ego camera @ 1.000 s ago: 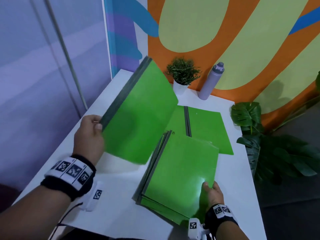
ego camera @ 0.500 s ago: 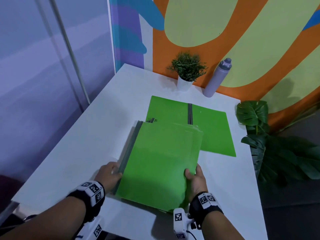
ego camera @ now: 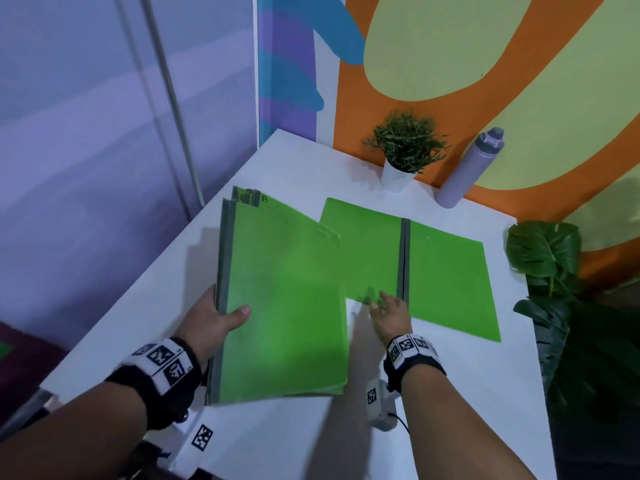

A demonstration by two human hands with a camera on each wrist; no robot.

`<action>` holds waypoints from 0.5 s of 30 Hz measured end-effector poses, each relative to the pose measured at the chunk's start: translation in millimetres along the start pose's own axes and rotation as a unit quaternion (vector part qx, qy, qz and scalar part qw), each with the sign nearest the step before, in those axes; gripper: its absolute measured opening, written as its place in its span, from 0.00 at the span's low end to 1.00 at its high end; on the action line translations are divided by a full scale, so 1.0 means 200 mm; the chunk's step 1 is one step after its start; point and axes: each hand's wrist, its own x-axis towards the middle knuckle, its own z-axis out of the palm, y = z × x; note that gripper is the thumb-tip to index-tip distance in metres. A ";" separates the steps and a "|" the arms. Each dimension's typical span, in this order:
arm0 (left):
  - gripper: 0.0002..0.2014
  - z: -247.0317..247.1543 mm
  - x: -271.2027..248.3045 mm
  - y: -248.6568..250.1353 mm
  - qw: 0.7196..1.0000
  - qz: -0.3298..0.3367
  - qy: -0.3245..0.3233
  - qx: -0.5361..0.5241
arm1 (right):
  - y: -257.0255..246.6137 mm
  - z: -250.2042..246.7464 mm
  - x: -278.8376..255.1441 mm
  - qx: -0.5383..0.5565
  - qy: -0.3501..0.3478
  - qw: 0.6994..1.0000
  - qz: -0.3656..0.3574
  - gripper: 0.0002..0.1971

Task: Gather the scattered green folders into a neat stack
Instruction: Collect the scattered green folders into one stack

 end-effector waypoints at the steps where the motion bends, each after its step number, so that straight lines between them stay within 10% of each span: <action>1: 0.27 -0.01 0.00 0.00 1.000 -0.003 0.011 0.003 | 0.02 -0.01 0.04 -0.037 0.005 0.999 0.014 0.26; 15: 0.32 0.00 0.04 -0.02 0.998 -0.051 -0.013 0.025 | 0.47 -0.13 -0.24 -0.149 0.039 0.984 0.093 0.18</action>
